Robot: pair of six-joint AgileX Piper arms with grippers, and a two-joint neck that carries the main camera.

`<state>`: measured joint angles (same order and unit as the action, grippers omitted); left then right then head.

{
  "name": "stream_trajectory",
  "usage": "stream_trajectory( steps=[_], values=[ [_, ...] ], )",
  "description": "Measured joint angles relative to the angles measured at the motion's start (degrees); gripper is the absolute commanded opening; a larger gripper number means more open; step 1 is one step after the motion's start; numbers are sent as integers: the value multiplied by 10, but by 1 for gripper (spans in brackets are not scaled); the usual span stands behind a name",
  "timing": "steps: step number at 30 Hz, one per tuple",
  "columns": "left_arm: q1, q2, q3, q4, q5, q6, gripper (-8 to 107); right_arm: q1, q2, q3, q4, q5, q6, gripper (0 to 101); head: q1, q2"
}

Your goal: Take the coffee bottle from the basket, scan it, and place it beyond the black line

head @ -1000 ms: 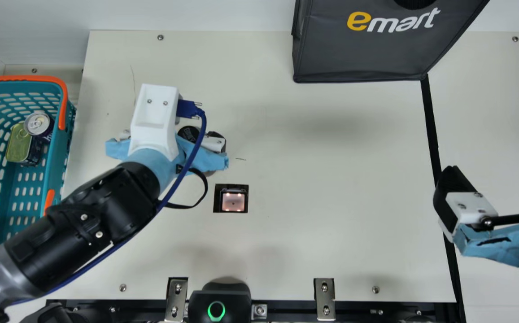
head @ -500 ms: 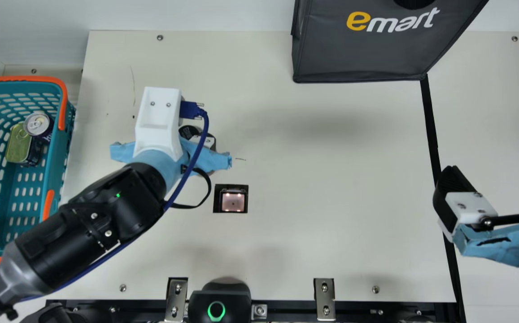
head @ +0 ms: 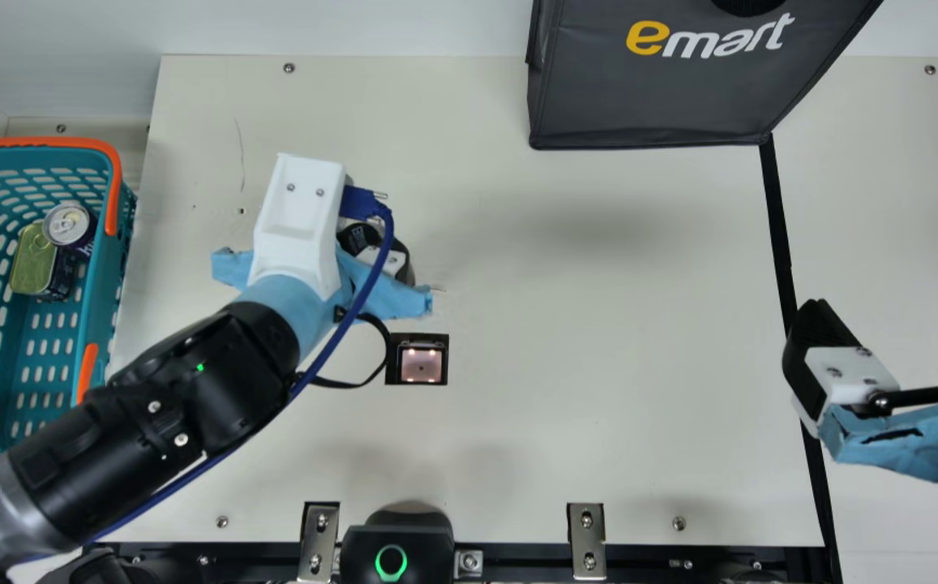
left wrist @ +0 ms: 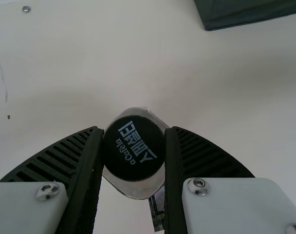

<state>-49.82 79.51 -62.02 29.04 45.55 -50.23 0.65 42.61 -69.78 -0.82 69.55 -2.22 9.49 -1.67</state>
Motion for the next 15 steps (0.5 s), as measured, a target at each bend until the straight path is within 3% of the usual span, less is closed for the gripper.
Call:
stream_trajectory(
  steps=[15],
  values=[
    [-14,-70,49,-44,-46,142,10,0,0,0,0,1,0,91,0,0]
  ],
)
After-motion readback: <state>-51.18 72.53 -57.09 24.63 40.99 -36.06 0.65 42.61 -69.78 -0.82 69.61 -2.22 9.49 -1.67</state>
